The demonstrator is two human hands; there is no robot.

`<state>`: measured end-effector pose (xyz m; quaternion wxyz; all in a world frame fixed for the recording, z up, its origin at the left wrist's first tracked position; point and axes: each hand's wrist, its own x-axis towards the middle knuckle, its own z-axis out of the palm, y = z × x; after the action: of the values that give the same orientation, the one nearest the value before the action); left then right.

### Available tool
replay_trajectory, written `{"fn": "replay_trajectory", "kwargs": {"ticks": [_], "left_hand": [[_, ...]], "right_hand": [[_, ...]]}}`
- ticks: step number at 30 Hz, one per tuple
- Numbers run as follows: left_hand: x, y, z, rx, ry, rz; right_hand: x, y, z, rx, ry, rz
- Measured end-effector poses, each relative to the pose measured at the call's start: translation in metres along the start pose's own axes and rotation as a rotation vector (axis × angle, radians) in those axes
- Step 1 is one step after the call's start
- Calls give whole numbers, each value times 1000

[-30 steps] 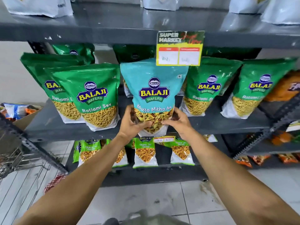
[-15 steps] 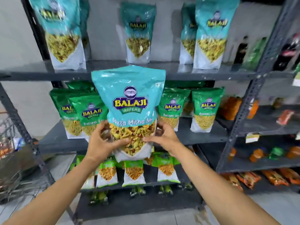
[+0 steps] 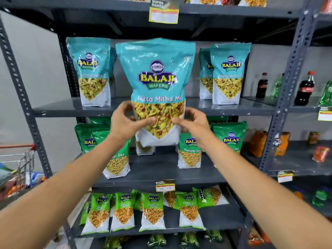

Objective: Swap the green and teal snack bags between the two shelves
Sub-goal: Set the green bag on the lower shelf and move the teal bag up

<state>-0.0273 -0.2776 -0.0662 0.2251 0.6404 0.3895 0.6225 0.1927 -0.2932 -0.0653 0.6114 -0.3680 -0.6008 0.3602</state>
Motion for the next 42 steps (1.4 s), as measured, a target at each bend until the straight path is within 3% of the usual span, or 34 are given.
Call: {"fn": "replay_trajectory", "kwargs": {"ticks": [10, 14, 22, 27, 34, 37, 40, 42], "left_hand": [[155, -30, 46, 9, 59, 35], [176, -29, 56, 17, 56, 45], [276, -109, 90, 49, 20, 22], [301, -152, 90, -2, -54, -32], [298, -154, 93, 30, -77, -9], [282, -143, 89, 197, 26, 102], [253, -128, 74, 358, 214, 375], [222, -123, 63, 437, 331, 530]], "right_hand": [[156, 6, -17, -89, 54, -107], [175, 7, -23, -119, 61, -134], [294, 78, -32, -262, 21, -130], [321, 115, -28, -262, 17, -120], [317, 121, -26, -351, 44, -123], [301, 108, -26, -636, 248, -329], [272, 95, -31, -845, 485, -681], [240, 96, -31, -930, 558, -783]]}}
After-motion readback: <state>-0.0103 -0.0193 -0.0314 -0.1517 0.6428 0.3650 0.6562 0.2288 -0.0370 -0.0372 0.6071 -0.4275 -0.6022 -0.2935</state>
